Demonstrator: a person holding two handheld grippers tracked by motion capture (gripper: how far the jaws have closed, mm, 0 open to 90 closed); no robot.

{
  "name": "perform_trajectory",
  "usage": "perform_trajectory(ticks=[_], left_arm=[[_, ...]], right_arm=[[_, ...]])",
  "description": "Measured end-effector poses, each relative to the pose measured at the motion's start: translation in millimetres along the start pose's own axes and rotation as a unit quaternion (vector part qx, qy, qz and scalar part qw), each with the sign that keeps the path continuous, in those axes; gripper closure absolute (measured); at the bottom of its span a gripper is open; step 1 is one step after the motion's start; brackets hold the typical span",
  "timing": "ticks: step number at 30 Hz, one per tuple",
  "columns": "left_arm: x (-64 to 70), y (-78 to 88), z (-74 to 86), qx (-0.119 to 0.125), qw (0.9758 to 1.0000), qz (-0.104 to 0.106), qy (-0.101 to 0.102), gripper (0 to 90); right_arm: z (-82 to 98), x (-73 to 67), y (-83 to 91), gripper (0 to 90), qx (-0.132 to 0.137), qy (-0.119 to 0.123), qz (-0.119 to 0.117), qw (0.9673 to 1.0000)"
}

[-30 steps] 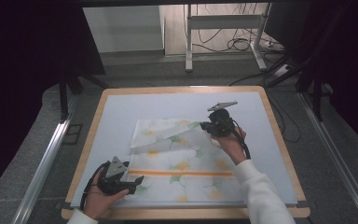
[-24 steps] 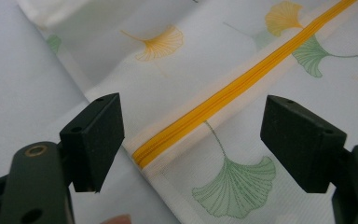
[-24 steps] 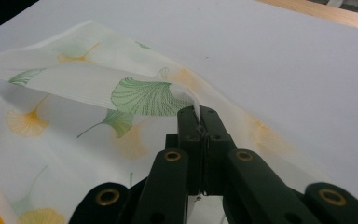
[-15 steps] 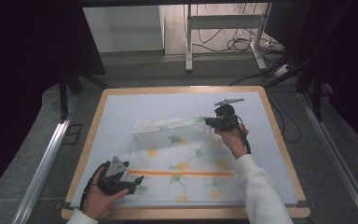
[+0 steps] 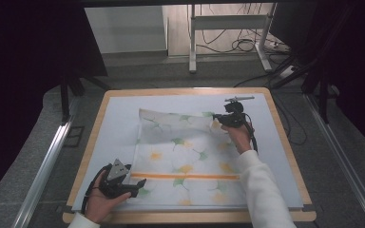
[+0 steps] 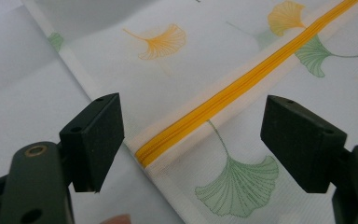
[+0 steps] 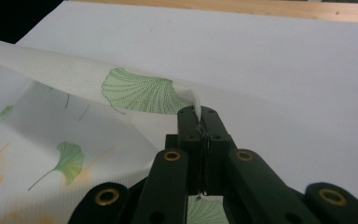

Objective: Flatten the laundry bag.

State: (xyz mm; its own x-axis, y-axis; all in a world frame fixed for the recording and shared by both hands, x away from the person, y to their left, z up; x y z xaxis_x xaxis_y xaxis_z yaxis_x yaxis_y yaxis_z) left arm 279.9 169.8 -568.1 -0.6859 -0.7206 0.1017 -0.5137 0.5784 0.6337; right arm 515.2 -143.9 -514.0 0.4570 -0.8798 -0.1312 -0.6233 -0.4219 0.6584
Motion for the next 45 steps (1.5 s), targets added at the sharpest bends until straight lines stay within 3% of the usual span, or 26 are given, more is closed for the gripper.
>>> perform_trajectory(ticks=[6,12,15,17,18,22,27,36,38,40,41,42,44,45], left_arm=[[-0.8,0.4,0.2,0.000,1.0000,0.000,0.001,21.4],[-0.7,0.6,-0.1,0.001,1.0000,-0.001,0.001,21.4],[-0.6,0.5,0.1,0.000,1.0000,-0.001,0.000,21.4],[-0.7,0.6,-0.1,0.001,1.0000,-0.001,0.001,21.4],[-0.7,0.7,-0.1,0.001,1.0000,-0.001,0.001,21.3],[-0.2,-0.2,-0.1,-0.001,1.0000,-0.001,0.000,21.4],[1.6,-0.8,-0.5,-0.003,1.0000,0.000,-0.002,21.3],[0.2,0.3,-0.2,-0.001,1.0000,-0.001,0.000,21.3],[0.0,0.4,-0.2,0.000,1.0000,-0.001,0.000,21.3],[-0.5,0.6,-0.2,0.000,1.0000,-0.001,0.000,21.3],[-0.7,0.4,-0.1,0.000,1.0000,-0.001,0.001,21.3],[-0.8,0.1,0.0,-0.002,1.0000,-0.001,0.000,21.3],[0.0,-0.8,0.1,-0.004,1.0000,-0.001,-0.001,21.3],[0.7,-1.0,0.0,-0.004,1.0000,-0.001,-0.002,21.3]], right_arm=[[-0.6,13.6,-9.8,87.8,0.003,-0.024,-0.005,0.9997],[-2.2,23.6,-15.1,86.2,-0.003,-0.018,0.008,0.9998],[-5.6,31.8,-16.1,78.7,0.005,-0.011,0.024,0.9996],[-7.5,38.2,-15.1,68.5,0.014,-0.003,0.045,0.9989],[-7.4,43.4,-13.8,58.5,0.017,-0.001,0.064,0.9978],[-8.7,51.8,-6.2,49.9,0.024,-0.003,0.085,0.9961],[-13.7,56.9,2.5,48.4,0.036,-0.010,0.085,0.9957],[-27.5,72.9,11.7,46.5,0.021,0.001,0.104,0.9944],[-27.8,68.6,15.2,46.5,0.026,-0.001,0.089,0.9957],[-25.9,53.8,22.5,46.5,0.034,0.014,0.062,0.9974],[-25.9,53.8,22.5,46.5,0.034,0.014,0.062,0.9974],[-18.6,34.7,31.2,46.0,0.033,0.039,0.035,0.9981],[-6.9,14.2,39.5,43.0,0.025,0.061,0.006,0.9978],[-6.9,14.2,39.5,43.0,0.025,0.061,0.006,0.9978]])
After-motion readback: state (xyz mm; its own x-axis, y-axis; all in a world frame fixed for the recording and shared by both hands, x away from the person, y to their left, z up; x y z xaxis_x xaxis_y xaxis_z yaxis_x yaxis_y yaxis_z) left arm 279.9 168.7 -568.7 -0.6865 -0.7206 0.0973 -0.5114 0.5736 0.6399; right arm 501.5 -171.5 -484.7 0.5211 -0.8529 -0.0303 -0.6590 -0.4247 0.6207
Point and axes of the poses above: each handheld gripper's, and its own axes: y roughly backward along the jaws, z roughly out of its underside, x roughly to its right, the point moved 7 cm from there along -y, roughly forward along the jaws, and after that the axes turned 8 degrees about z, right-handed, at the moved point
